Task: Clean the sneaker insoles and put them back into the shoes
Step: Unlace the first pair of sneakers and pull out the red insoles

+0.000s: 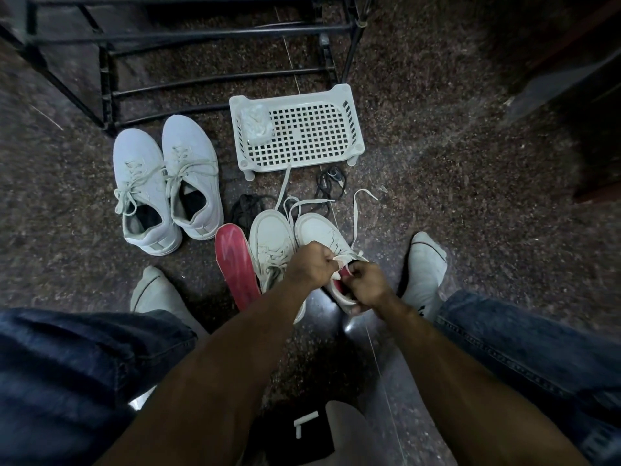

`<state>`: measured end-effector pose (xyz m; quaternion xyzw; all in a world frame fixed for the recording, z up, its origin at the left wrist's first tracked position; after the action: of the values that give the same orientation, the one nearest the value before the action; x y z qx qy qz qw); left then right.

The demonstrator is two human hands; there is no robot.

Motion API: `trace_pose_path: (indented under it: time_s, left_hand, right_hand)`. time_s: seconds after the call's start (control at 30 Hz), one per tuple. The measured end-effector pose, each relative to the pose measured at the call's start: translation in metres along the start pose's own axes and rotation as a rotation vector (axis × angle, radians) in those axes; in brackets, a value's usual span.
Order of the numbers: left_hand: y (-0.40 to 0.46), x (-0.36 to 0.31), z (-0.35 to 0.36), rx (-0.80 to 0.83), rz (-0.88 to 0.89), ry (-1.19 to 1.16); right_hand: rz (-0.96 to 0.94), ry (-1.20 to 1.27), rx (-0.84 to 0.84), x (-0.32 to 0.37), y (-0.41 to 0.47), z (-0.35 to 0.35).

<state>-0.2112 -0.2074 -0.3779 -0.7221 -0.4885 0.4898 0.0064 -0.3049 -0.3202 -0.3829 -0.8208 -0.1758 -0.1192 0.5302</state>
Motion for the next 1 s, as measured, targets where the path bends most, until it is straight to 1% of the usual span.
trace_pose_path:
  time_s: [0.03,0.07,0.13,0.17,0.2,0.23,0.3,0.4,0.5,0.57,0.63,0.7,0.77,0.87,1.0]
  left_hand:
    - [-0.002,-0.001,0.001,-0.007,-0.005,0.009]
    - [-0.004,-0.001,0.003,-0.012,-0.008,0.018]
    - [-0.008,-0.003,0.01,0.0,0.002,0.035]
    - [-0.011,-0.005,0.012,0.004,0.005,0.036]
    - [-0.013,-0.004,0.013,0.003,0.005,0.03]
    - [-0.013,-0.003,0.014,0.002,0.005,0.018]
    - [-0.01,-0.001,0.014,0.01,0.01,-0.02]
    - [-0.005,-0.001,0.014,0.051,0.003,-0.072]
    - [-0.005,-0.002,0.012,0.055,0.012,-0.078]
    - [-0.006,-0.004,0.012,0.054,0.042,-0.08]
    - [-0.008,-0.006,0.011,0.06,0.058,-0.073]
    - [-0.008,-0.006,0.011,0.064,0.063,-0.07]
    - [-0.007,-0.006,0.011,0.059,0.05,-0.062]
    - [-0.005,-0.006,0.011,0.042,0.042,-0.022]
    - [-0.007,-0.007,0.012,0.002,0.0,0.047]
  right_hand:
    - [-0.026,-0.033,-0.034,0.0,-0.003,-0.003]
    - [-0.05,-0.133,-0.079,-0.002,-0.004,-0.004]
    - [-0.13,-0.493,-0.17,0.004,-0.012,-0.001]
    - [-0.162,-0.631,-0.192,0.006,-0.012,0.003]
    - [-0.157,-0.692,-0.174,0.007,-0.012,0.006]
    - [-0.153,-0.697,-0.143,0.007,-0.009,0.008]
    - [-0.122,-0.585,-0.091,0.006,-0.001,0.004]
    - [-0.046,-0.243,-0.088,-0.004,0.006,-0.011]
    - [-0.023,0.089,-0.101,-0.01,0.001,-0.018]
    - [0.012,0.239,-0.105,-0.013,-0.005,-0.023]
    - [0.042,0.315,-0.096,-0.014,-0.01,-0.025]
    - [0.053,0.283,-0.108,-0.01,-0.01,-0.03]
    - [0.04,0.168,-0.132,0.001,-0.011,-0.039]
    - [0.022,-0.087,-0.17,0.022,-0.012,-0.056]
    - [0.05,-0.44,-0.094,0.034,-0.014,-0.07]
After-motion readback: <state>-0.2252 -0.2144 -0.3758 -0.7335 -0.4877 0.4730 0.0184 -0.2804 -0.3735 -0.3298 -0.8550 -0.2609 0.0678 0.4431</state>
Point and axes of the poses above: each hand's wrist, its own y-axis towards the middle knuckle, its own z-axis out of the palm, x = y × z, the point moved 10 cm from there along y, towards the middle knuckle, and after that the axes turned 10 degrees about z, right-handed, at the moved point
